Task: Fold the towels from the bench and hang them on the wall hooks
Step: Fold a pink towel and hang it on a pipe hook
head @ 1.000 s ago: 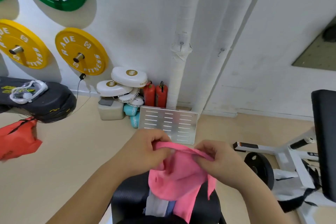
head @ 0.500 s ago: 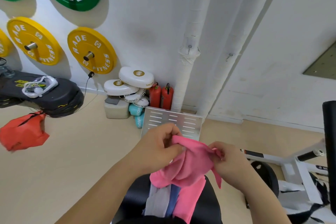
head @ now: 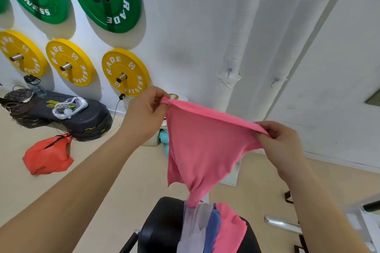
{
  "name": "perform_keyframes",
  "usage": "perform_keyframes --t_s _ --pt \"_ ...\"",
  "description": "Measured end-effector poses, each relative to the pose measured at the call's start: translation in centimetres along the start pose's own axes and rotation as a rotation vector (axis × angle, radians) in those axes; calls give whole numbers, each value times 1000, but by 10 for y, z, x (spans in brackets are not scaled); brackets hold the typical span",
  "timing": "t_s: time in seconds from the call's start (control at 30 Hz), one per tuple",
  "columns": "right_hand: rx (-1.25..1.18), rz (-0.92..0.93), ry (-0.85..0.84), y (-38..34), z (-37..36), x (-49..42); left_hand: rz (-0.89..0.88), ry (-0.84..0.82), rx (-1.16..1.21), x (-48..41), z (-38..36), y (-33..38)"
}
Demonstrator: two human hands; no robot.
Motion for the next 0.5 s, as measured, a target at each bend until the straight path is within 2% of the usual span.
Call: perform_keyframes --t_s 0.17,0.3,0.37,0.5 --pt "-154 113 186 -16 -22 20 -39 92 -20 14 25 -13" --pt "-11 179 305 2 -30 56 -30 99 33 43 36 -30" --pt "17 134 240 18 -32 76 0 61 41 63 38 -45" --pt "79 -90 19 58 -34 117 128 -104 37 110 31 -88"
Point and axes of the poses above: each hand's wrist, its own x-axis away from the middle knuckle, its own z-axis out of the back of the hand, y = z × x, the point moved 1 cm from there along -x, towards the middle knuckle, and after that the axes turned 6 degrees about -x, right-handed, at the moved point
